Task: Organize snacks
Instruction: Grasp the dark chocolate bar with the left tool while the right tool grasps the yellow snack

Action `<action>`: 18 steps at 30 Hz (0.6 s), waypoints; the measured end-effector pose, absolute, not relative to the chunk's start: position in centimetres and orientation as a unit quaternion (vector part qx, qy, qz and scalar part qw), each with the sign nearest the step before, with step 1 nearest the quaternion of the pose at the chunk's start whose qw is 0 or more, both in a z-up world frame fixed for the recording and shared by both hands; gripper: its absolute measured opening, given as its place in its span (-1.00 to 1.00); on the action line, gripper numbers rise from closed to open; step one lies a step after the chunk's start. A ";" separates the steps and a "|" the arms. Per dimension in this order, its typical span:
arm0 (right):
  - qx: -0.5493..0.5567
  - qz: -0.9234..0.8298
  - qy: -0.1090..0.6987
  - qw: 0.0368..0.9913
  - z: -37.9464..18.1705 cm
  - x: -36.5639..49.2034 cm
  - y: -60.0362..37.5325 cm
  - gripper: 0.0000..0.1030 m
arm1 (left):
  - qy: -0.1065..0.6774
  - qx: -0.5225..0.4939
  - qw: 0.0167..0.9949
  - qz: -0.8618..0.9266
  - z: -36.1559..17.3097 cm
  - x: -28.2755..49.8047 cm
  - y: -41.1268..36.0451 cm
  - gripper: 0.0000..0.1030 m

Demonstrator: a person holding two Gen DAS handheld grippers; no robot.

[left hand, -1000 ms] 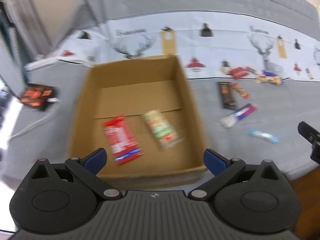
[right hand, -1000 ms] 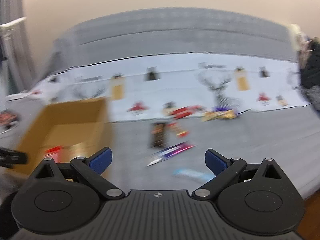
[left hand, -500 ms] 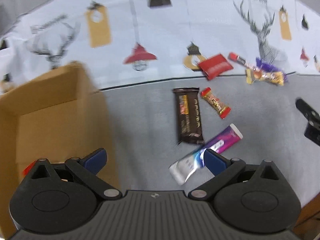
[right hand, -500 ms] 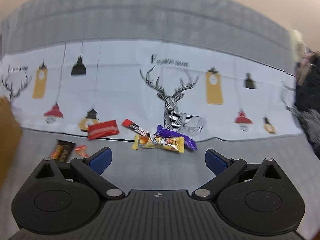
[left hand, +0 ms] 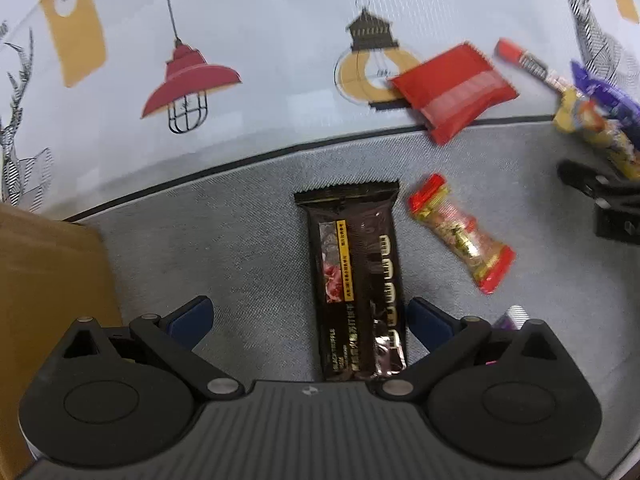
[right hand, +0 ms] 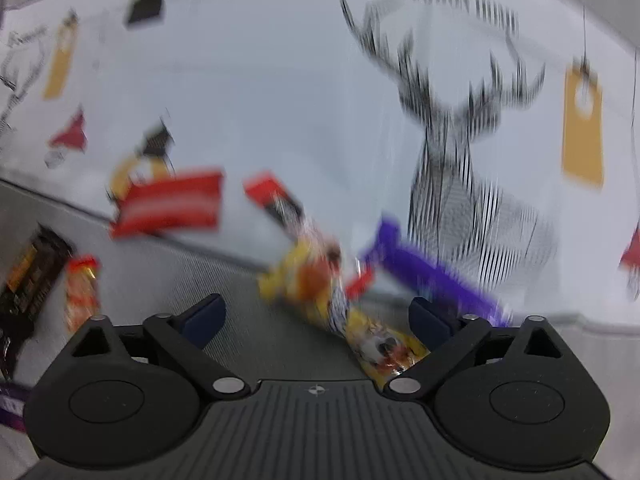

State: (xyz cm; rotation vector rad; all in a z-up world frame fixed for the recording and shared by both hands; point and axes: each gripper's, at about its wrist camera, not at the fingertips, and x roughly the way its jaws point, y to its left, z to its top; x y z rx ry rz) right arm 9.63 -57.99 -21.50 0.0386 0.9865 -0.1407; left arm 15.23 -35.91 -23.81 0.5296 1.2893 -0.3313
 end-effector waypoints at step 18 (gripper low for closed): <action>0.054 -0.136 0.422 0.895 -21.0 4.2 -55.2 -0.73 | 0.602 0.150 0.766 -0.169 -20.7 15.7 -32.0 -0.16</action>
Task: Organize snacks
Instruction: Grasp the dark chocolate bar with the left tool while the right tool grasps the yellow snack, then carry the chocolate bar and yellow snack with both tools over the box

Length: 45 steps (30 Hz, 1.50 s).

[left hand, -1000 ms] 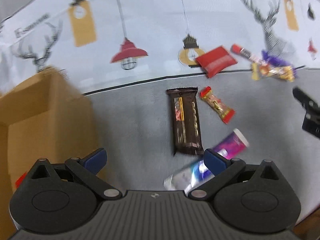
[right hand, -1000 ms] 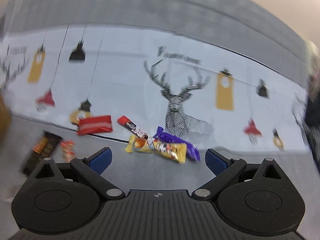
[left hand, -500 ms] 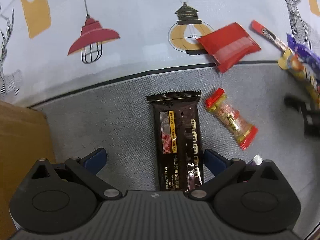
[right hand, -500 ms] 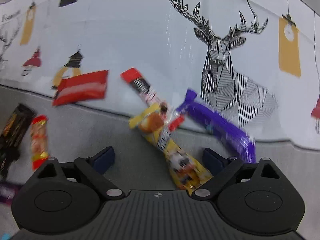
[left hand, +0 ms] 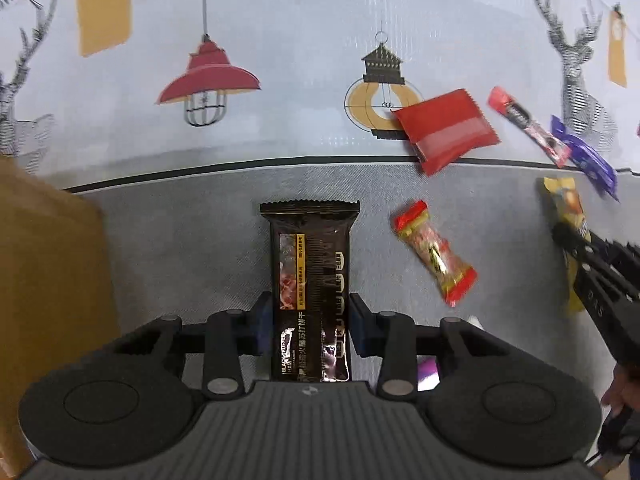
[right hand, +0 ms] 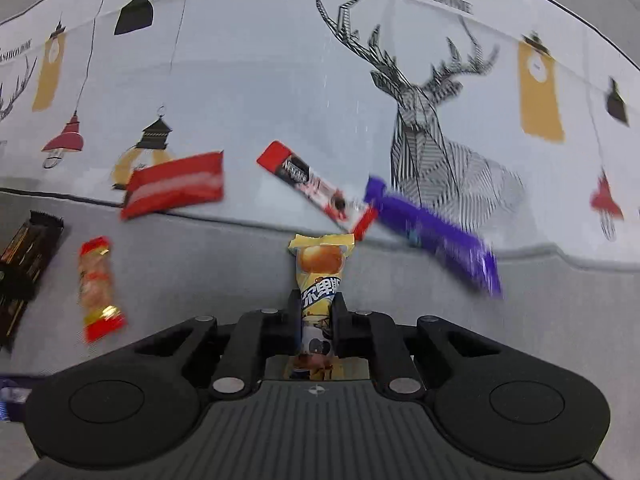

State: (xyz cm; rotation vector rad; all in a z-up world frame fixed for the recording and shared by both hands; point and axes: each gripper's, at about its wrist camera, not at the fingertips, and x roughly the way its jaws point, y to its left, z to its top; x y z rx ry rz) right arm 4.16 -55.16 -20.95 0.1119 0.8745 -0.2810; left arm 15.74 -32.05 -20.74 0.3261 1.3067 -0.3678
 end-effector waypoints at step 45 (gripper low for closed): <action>0.048 0.062 0.302 0.950 2.4 -23.1 -11.1 -0.73 | 0.443 0.063 0.885 -0.129 0.2 -16.4 6.8 -0.16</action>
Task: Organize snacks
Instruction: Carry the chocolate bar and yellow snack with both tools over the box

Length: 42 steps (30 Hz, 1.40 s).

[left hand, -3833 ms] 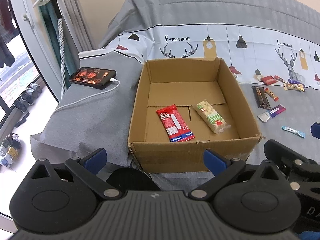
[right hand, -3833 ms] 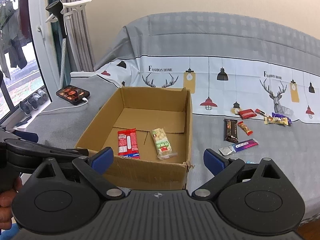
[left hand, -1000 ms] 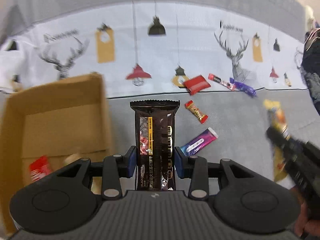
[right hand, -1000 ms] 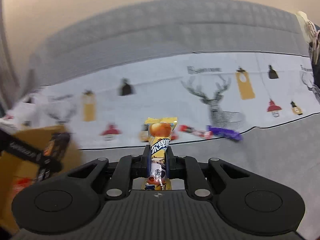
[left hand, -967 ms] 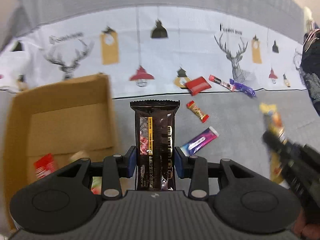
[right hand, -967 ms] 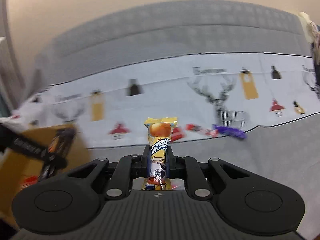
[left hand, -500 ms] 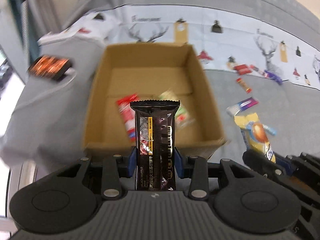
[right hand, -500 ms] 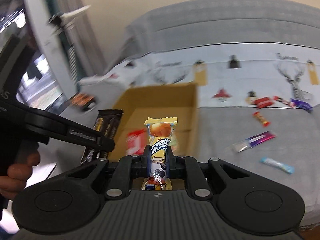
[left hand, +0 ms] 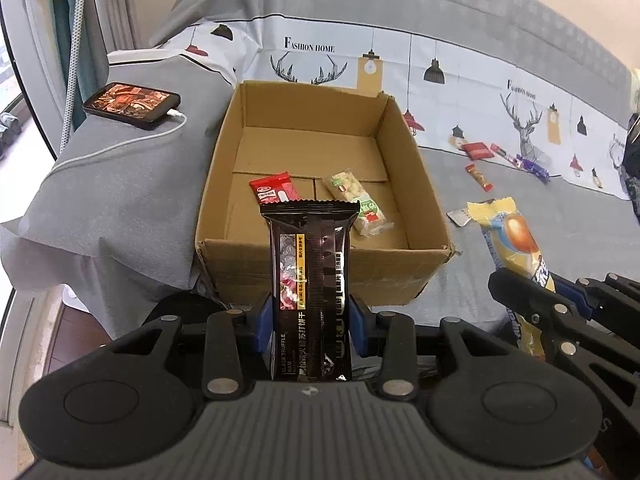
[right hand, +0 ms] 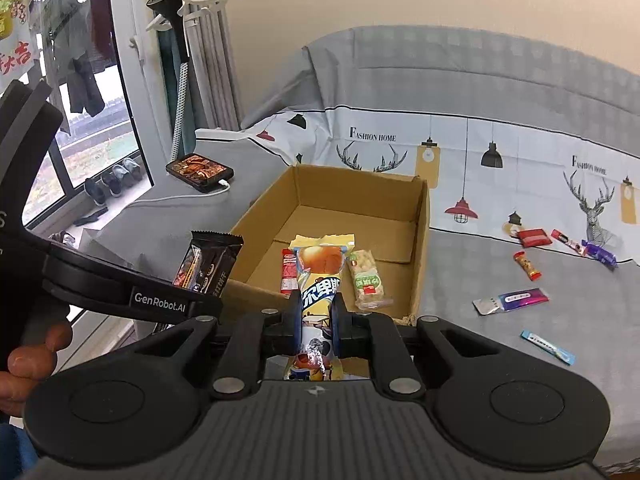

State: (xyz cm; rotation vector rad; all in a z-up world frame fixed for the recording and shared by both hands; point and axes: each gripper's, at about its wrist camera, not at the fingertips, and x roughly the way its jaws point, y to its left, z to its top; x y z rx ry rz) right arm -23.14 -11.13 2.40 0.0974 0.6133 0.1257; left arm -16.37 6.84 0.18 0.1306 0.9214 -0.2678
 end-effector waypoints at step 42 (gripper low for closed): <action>0.050 0.045 0.326 0.943 1.5 -13.7 -13.3 -0.73 | 0.420 0.059 0.900 -0.100 2.0 -6.0 6.3 -0.16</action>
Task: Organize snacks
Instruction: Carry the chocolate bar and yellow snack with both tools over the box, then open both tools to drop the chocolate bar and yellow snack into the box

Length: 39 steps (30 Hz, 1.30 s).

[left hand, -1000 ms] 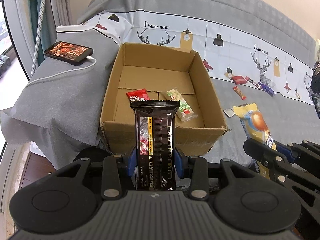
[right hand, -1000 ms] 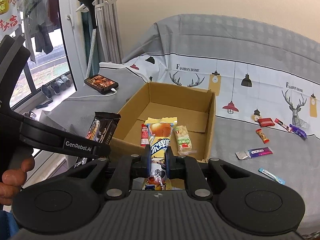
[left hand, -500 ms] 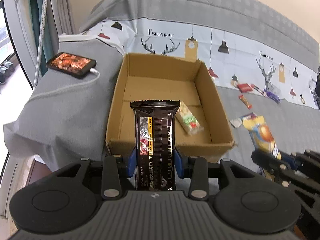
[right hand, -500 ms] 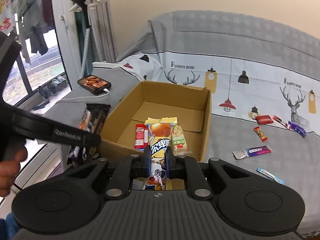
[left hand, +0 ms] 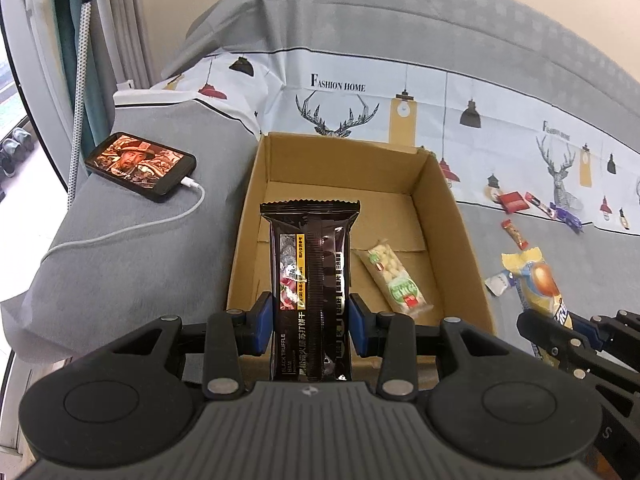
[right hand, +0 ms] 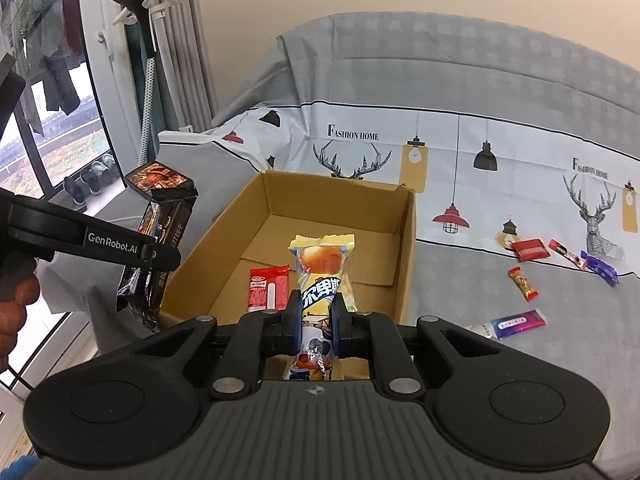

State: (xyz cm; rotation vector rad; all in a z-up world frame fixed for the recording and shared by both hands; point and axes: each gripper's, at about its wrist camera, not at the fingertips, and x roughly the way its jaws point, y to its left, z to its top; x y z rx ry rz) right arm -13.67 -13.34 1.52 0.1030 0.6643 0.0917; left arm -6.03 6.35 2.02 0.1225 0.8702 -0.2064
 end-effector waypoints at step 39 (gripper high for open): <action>0.094 0.014 0.388 0.917 -7.1 2.1 -16.6 0.21 | 0.494 0.103 0.859 -0.086 -7.2 7.1 3.7 1.00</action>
